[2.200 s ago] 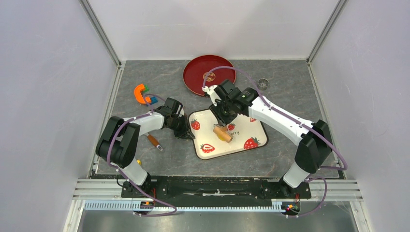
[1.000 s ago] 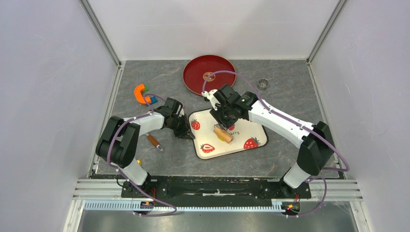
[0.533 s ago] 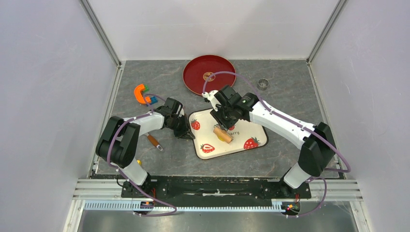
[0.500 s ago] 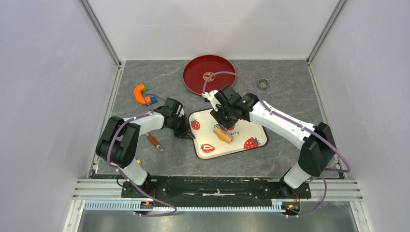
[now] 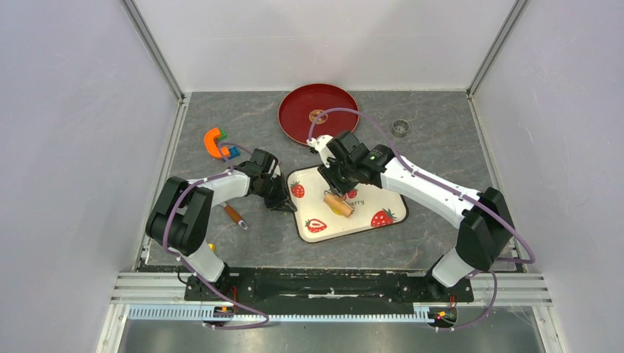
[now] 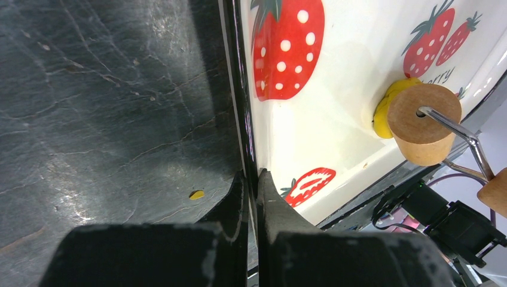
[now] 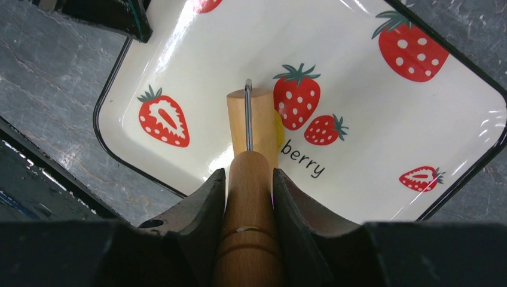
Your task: Roll out the dumpling wrappers from the dough
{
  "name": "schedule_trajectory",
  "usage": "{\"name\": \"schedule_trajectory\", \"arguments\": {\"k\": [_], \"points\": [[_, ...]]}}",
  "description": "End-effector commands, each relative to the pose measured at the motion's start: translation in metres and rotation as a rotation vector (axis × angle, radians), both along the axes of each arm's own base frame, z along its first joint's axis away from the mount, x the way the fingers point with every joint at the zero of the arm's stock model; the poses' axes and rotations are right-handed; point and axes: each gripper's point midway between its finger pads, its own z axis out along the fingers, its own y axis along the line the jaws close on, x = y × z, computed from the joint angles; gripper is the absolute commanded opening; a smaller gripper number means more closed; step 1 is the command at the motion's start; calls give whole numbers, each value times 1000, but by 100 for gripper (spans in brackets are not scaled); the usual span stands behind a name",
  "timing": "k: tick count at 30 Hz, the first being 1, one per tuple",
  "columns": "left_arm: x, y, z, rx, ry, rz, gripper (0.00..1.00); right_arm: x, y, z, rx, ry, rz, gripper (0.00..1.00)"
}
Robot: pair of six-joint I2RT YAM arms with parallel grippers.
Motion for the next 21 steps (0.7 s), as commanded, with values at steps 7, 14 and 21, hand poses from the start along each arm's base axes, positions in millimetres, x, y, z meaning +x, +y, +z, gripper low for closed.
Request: {"name": "schedule_trajectory", "arguments": {"k": [7,14,21], "points": [[-13,18,-15,91,11,-51,2,-93,-82,-107,-395,426,33,0],[-12,18,-15,92,12,-51,2,-99,-78,-85,-367,457,30,0],[-12,17,-16,92,13,-52,2,-106,-89,-85,-393,463,15,0]]}}
